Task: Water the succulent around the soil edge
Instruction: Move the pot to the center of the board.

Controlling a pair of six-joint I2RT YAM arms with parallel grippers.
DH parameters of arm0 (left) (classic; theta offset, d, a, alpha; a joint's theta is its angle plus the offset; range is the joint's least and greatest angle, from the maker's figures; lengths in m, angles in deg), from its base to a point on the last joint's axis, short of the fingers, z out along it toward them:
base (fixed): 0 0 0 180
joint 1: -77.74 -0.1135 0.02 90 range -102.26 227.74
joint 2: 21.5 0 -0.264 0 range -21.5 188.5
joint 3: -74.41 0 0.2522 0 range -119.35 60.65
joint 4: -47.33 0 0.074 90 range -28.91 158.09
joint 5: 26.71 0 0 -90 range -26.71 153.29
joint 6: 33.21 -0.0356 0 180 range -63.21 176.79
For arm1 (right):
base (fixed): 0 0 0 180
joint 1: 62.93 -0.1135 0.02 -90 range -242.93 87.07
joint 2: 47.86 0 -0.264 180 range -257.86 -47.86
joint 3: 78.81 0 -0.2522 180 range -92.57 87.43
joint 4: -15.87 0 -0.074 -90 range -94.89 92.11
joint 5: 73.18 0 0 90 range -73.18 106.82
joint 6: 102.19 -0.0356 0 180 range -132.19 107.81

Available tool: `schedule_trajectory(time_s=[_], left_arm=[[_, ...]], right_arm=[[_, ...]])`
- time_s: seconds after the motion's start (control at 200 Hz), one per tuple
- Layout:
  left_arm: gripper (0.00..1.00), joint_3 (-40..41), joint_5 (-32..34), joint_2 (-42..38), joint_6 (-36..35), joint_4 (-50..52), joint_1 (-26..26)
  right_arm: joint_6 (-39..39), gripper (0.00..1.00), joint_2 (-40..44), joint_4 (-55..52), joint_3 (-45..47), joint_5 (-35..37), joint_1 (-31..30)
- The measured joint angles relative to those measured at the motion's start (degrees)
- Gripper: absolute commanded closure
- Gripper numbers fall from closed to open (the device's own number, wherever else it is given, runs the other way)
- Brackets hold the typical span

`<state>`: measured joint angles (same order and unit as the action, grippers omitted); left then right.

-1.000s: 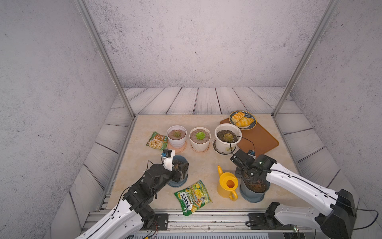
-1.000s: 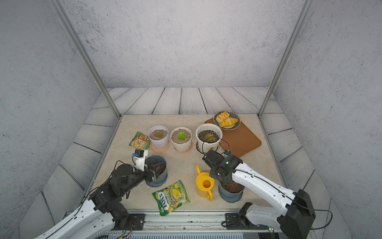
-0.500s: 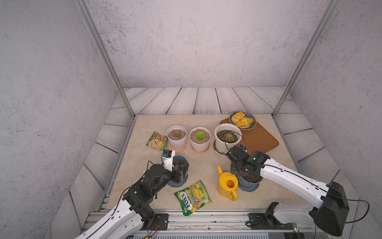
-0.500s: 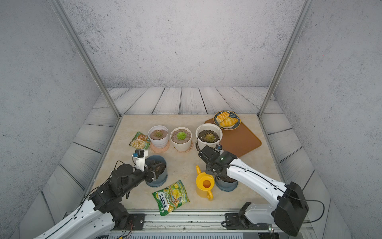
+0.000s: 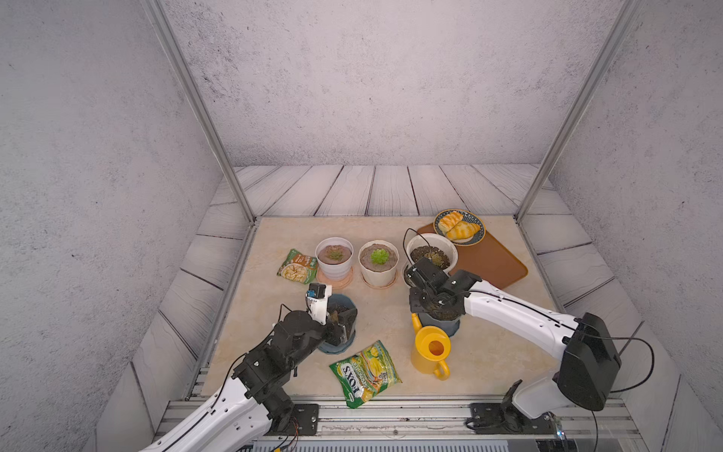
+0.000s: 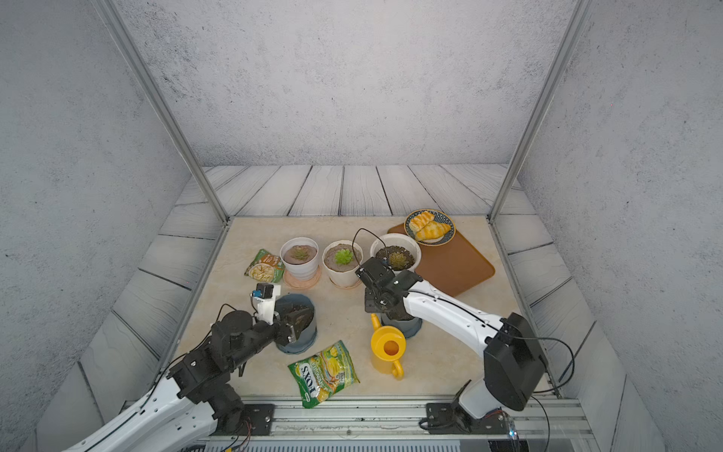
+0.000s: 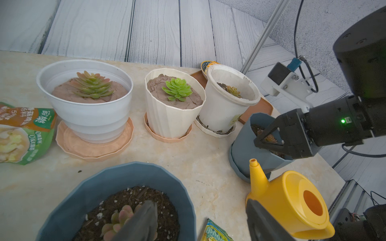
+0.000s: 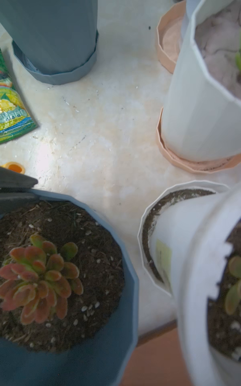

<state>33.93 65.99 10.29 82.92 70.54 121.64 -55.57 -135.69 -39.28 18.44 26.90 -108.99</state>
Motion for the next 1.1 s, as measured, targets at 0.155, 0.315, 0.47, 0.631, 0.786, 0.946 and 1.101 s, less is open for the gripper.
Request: schedule_trajectory(time_s=[0.155, 0.315, 0.47, 0.631, 0.786, 0.946, 1.101], left_arm=[[0.28, 0.00, 1.86, -1.57, 0.15, 1.31, 0.00], [0.28, 0.00, 4.59, -5.40, 0.74, 2.40, 0.00], [0.28, 0.39, 6.71, -8.41, 1.20, 2.91, 0.00], [0.28, 1.79, 8.66, -10.88, 1.57, 3.65, 0.04], [0.28, 2.05, 10.16, -11.80, 2.10, 4.09, 0.04], [0.28, 2.08, 11.72, -11.61, 2.29, 4.17, 0.09], [0.30, 2.08, 13.57, -10.58, 2.80, 5.55, 0.11]], right_arm=[[0.83, 1.00, -3.50, 1.66, -3.19, -2.21, 0.00], [1.46, 0.99, -5.77, 2.25, -5.57, -4.39, -0.02], [2.34, 0.97, -8.28, 2.12, -8.44, -5.68, -1.01], [3.54, 0.96, -11.32, 2.38, -11.80, -7.10, -2.03], [4.35, 0.87, -12.24, 2.32, -13.14, -7.50, -2.60], [5.62, 0.71, -12.31, 1.14, -15.08, -7.98, -2.89], [7.43, 0.55, -12.09, 0.09, -16.06, -7.56, -3.65]])
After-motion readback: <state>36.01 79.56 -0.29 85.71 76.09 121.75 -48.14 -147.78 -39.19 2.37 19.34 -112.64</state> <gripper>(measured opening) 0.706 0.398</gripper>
